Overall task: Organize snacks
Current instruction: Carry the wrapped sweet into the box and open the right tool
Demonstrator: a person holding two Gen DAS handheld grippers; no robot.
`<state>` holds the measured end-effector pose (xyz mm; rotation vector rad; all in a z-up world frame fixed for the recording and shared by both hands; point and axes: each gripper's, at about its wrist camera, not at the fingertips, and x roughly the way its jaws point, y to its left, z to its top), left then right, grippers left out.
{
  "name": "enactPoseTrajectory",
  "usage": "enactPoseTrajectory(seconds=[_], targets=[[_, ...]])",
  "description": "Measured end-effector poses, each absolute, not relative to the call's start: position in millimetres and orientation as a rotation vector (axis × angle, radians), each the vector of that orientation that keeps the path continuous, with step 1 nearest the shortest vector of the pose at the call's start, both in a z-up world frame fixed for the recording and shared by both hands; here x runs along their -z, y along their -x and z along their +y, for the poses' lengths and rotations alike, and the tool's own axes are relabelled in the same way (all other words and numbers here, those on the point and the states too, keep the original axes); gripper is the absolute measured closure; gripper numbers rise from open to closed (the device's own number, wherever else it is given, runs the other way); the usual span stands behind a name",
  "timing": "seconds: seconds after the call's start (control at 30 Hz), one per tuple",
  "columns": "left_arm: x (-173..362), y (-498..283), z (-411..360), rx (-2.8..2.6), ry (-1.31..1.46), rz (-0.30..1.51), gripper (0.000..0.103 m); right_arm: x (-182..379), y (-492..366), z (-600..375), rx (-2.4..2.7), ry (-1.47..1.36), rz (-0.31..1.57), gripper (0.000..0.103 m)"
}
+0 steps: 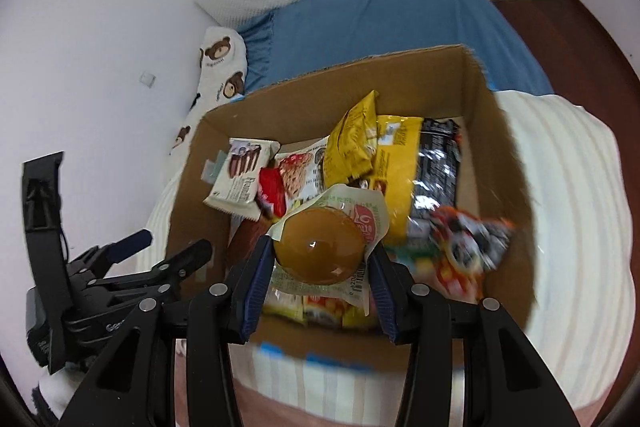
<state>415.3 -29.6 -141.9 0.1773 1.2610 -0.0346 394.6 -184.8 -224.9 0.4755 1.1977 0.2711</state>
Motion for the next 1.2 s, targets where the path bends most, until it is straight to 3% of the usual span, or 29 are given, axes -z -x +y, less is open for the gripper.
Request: enactPoseTrajectory(seconds=[0.4, 0.5, 0.57, 0.73, 1.2], targets=[[169.2, -441.0, -28.3, 0.016, -0.262, 1.281, 0.000, 276.7, -438.9, -166.2, -0.288, -0.523, 1.291, 0.054], [170.8, -442.2, -30.9, 0.016, -0.274, 1.275, 0.000, 282.2, -445.8, -164.3, -0.310, -0.558, 1.317, 0.044], [171.4, -442.5, -32.9, 0.029, -0.268, 1.279, 0.000, 280.8, -447.9, -164.1, -0.277, -0.519, 1.319, 0.024], [168.8, -441.5, -39.0, 0.046, -0.262, 1.279, 0.000, 271.2, -442.4, -171.4, -0.191, -0.411, 1.319, 0.007], [147.5, -425.6, -45.4, 0.112, -0.116, 1.297, 0.000, 231.3, -394.2, -206.0, 0.002, -0.174, 1.242, 0.003]])
